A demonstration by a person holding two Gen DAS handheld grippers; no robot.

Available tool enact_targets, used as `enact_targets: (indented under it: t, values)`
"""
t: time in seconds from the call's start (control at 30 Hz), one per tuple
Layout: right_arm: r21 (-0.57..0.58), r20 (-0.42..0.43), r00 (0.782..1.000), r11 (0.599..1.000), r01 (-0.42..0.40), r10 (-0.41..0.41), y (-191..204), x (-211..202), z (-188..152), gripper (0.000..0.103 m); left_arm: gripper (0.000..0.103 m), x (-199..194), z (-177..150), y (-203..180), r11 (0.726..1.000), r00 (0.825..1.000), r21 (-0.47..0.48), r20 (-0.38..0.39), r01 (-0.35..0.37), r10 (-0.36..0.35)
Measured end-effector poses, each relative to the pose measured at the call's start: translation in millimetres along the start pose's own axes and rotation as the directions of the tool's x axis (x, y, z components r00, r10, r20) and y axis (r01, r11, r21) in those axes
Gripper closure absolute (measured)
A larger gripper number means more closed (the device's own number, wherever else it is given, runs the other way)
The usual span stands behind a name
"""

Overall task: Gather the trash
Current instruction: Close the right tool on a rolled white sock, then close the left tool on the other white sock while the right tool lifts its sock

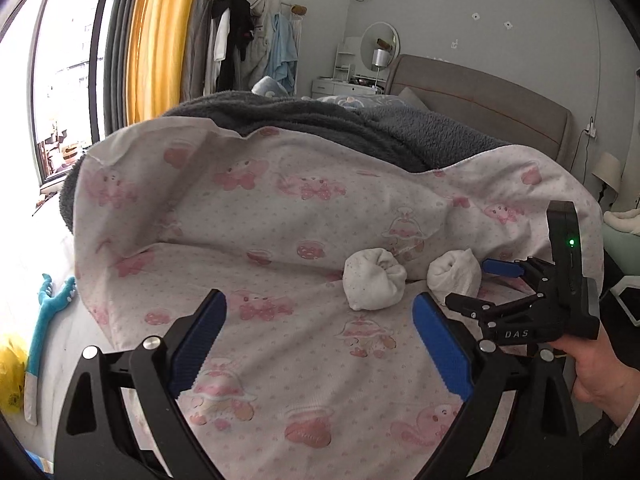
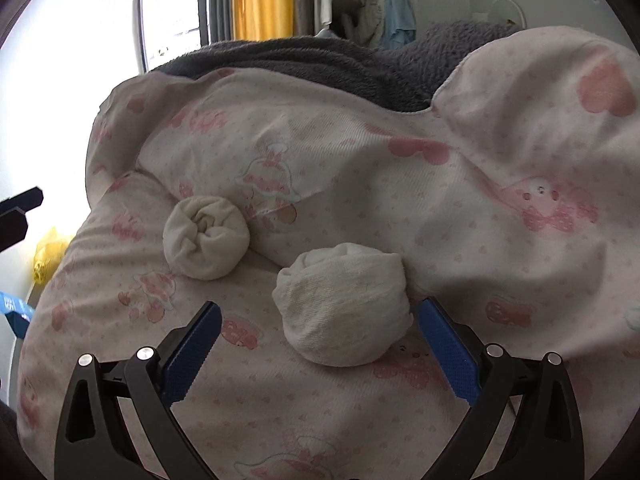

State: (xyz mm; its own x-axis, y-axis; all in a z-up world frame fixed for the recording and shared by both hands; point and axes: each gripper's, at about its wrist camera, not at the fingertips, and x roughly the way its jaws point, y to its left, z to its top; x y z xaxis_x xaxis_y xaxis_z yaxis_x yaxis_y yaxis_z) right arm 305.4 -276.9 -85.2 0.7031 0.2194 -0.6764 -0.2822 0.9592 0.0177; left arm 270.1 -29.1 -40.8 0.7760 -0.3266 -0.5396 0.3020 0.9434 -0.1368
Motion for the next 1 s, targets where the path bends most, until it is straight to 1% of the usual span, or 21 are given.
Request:
enact_targets:
  t: [0.2,0.27,0.33,0.4,0.47,0.53,0.63,0.77,1.0]
  values:
    - [-0.004,-0.029,0.999,0.999,-0.041,0.041,-6.5,12.6,2.2,0.003,0.008,25.3,-0.7,-7.5,1.000,0.999,0.017,-0.041,0.025,-0.024]
    - [-0.007,-0.027,0.998,0.999,-0.049,0.049,-9.9,12.8,2.1,0.006,0.009,33.5,-1.4,-12.0,0.999,0.998,0.033,-0.053,0.039,-0.038]
    - [-0.019,-0.034,0.998,0.999,-0.048,0.047,-10.9,14.6,2.0,0.021,0.009,42.3,-1.7,-16.1,0.997,0.996,0.045,-0.069,0.062,-0.058]
    - [-0.031,-0.045,0.999,0.999,-0.031,0.030,-12.7,15.9,0.8,0.030,0.010,50.4,-1.0,-19.8,0.994,0.992,0.047,-0.083,0.098,-0.094]
    - [-0.024,-0.053,0.998,0.999,-0.044,0.043,-16.3,16.7,-0.3,0.035,0.010,57.2,-0.5,-24.0,0.991,0.989,0.051,-0.095,0.121,-0.116]
    - [-0.019,-0.053,0.997,0.998,-0.063,0.062,-20.5,14.3,-1.8,0.041,0.012,64.8,-0.5,-27.6,0.989,0.985,0.055,-0.111,0.140,-0.133]
    - [-0.023,-0.049,0.996,0.996,-0.082,0.081,-23.8,8.9,-3.8,0.046,0.014,76.2,0.0,-30.3,0.989,0.982,0.050,-0.130,0.141,-0.133]
    - [-0.036,-0.025,0.996,0.995,-0.091,0.090,-26.5,-2.0,-4.7,0.048,0.016,88.0,1.9,-32.1,0.992,0.982,0.038,-0.148,0.124,-0.117]
    - [-0.003,0.009,0.986,0.986,-0.167,0.167,-35.9,-17.9,-2.9,0.050,0.022,106.8,5.2,-31.7,0.990,0.975,-0.005,-0.173,0.140,-0.139]
